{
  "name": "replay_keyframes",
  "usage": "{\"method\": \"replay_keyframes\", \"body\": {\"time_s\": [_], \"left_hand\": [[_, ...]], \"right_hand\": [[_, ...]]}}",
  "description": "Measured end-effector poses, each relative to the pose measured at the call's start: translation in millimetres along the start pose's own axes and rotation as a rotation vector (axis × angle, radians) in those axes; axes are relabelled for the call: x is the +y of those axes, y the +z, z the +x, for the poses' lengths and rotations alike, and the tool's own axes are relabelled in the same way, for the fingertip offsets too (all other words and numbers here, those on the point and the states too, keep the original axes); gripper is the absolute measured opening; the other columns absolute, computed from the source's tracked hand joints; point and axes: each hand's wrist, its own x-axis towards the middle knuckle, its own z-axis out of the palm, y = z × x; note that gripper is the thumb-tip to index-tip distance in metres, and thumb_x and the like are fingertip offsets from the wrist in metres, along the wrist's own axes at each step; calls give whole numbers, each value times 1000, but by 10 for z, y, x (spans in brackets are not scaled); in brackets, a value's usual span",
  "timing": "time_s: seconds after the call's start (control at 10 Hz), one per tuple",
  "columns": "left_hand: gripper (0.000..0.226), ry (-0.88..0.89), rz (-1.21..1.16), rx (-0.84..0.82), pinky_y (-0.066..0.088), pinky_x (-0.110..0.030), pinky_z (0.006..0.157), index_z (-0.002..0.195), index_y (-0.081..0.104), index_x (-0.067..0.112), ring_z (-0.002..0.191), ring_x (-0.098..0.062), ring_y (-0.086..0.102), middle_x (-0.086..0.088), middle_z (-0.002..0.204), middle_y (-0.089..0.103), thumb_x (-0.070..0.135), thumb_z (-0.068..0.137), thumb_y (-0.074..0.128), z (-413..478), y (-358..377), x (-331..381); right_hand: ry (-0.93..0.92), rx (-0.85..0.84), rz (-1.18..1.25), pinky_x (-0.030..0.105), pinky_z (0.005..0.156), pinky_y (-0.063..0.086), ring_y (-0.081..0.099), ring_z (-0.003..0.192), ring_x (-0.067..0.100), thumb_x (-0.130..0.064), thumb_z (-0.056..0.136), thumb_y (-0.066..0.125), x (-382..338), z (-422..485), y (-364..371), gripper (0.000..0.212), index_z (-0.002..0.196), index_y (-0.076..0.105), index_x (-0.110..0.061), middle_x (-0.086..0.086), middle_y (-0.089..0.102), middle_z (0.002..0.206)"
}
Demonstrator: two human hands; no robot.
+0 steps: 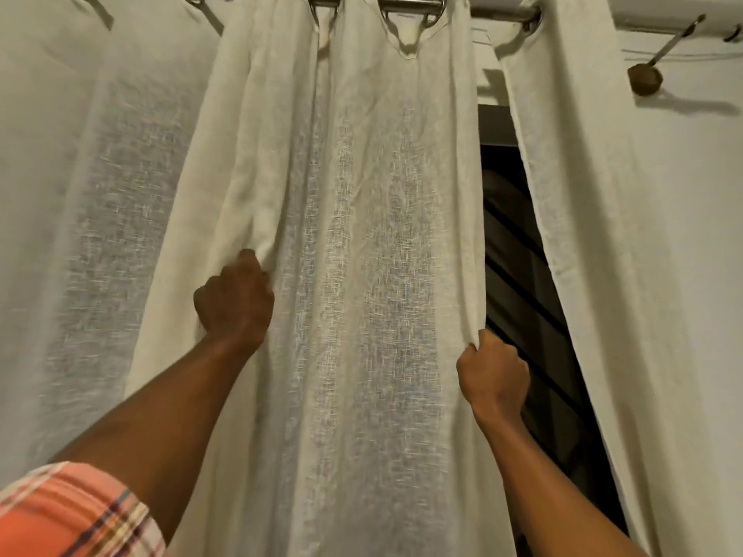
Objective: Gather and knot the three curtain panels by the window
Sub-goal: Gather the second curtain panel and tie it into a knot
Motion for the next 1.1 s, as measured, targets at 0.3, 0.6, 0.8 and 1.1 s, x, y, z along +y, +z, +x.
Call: {"method": "replay_keyframes", "body": {"time_s": [0.3, 0.6, 0.8, 1.1], "left_hand": [[30, 3, -217, -148, 41, -41, 79, 120, 46, 9, 101, -38, 57, -17, 113, 60, 24, 97, 34, 22, -139, 948], [27, 145, -480, -272, 43, -37, 85, 118, 50, 11, 106, -34, 58, -12, 117, 61, 13, 95, 38, -365, -351, 3146], [38, 494, -471, -256, 40, -36, 71, 132, 44, 10, 97, -33, 62, -11, 110, 64, 12, 94, 40, -962, -455, 3939], [38, 351, -305, -215, 51, -39, 70, 137, 37, 21, 77, -30, 62, -10, 93, 65, 20, 99, 29, -670, 203, 2156]], "right_hand": [[45, -92, 71, 34, 67, 39, 59, 94, 34, 0, 87, 44, 186, 222, -331, 29, 115, 48, -9, 12, 61, 108], [-30, -173, 90, 36, 73, 47, 59, 89, 29, -8, 94, 40, 811, 616, -588, 22, 112, 52, -10, 11, 59, 103], [-21, -150, 256, 21, 72, 41, 60, 97, 22, -17, 99, 44, 1252, 686, -756, 19, 106, 55, -2, 6, 61, 102], [91, -187, 133, 29, 69, 42, 60, 93, 35, -10, 83, 46, 1015, 771, -836, 35, 115, 58, -7, 14, 63, 110]]}}
